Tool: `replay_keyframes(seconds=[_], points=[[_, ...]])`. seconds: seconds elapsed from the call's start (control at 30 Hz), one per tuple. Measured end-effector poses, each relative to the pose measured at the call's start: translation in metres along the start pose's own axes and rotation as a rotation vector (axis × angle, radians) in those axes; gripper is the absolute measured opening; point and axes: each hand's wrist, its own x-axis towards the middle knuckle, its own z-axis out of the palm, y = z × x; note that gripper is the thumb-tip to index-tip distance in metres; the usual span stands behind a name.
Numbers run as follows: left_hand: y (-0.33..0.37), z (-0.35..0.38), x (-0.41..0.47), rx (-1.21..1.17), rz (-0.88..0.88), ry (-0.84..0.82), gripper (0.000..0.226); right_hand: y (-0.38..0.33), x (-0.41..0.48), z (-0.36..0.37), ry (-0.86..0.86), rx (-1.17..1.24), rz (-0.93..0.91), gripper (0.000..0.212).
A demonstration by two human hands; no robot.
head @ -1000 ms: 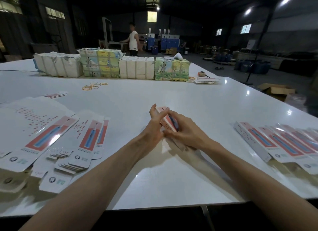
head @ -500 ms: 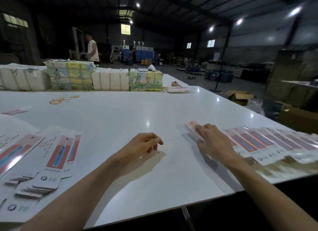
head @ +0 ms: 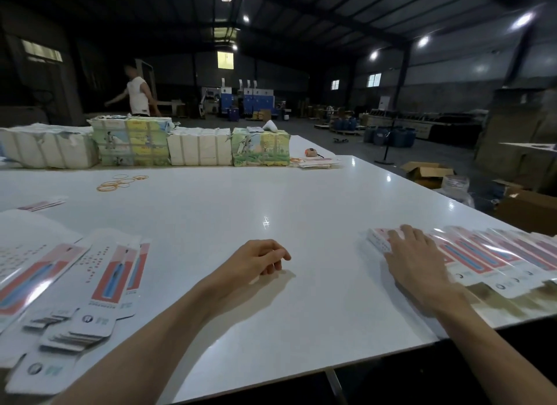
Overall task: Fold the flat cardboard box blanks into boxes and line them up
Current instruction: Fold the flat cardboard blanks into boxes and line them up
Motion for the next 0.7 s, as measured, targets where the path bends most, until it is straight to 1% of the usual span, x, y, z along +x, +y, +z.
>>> replay_keyframes(seconds=[0.07, 0.13, 0.23, 0.3, 0.37, 0.43, 0.47, 0.53, 0.6, 0.7], points=[[0.001, 0.0, 0.0, -0.003, -0.006, 0.002, 0.024, -0.025, 0.005, -0.009, 0.061, 0.021, -0.066, 0.045], [0.002, 0.001, 0.0, -0.008, -0.015, 0.02, 0.024, -0.061, 0.014, -0.018, 0.11, 0.109, -0.173, 0.037], [0.005, 0.001, 0.0, -0.081, -0.033, 0.098, 0.026, -0.126, 0.028, -0.026, 0.161, 0.236, -0.314, 0.023], [0.006, 0.0, -0.001, -0.128, -0.033, 0.155, 0.027, -0.162, 0.029, -0.022, 0.135, 0.336, -0.36, 0.019], [0.008, 0.0, -0.003, -0.136, -0.027, 0.175, 0.025, -0.183, 0.027, -0.009, 0.068, 0.388, -0.393, 0.013], [0.011, 0.002, -0.006, -0.127, -0.035, 0.184, 0.024, -0.189, 0.025, 0.006, 0.008, 0.404, -0.437, 0.016], [0.013, 0.001, -0.005, -0.117, -0.051, 0.197, 0.023, -0.188, 0.026, 0.013, 0.007, 0.432, -0.447, 0.018], [0.016, -0.004, -0.003, -0.026, -0.105, 0.227, 0.02, -0.184, 0.031, 0.022, 0.052, 0.481, -0.443, 0.015], [0.021, -0.019, -0.003, 0.2, -0.19, 0.217, 0.015, -0.182, 0.034, 0.027, 0.066, 0.492, -0.446, 0.017], [0.029, -0.056, -0.011, 0.51, -0.329, 0.204, 0.016, -0.182, 0.036, 0.029, 0.027, 0.562, -0.426, 0.02]])
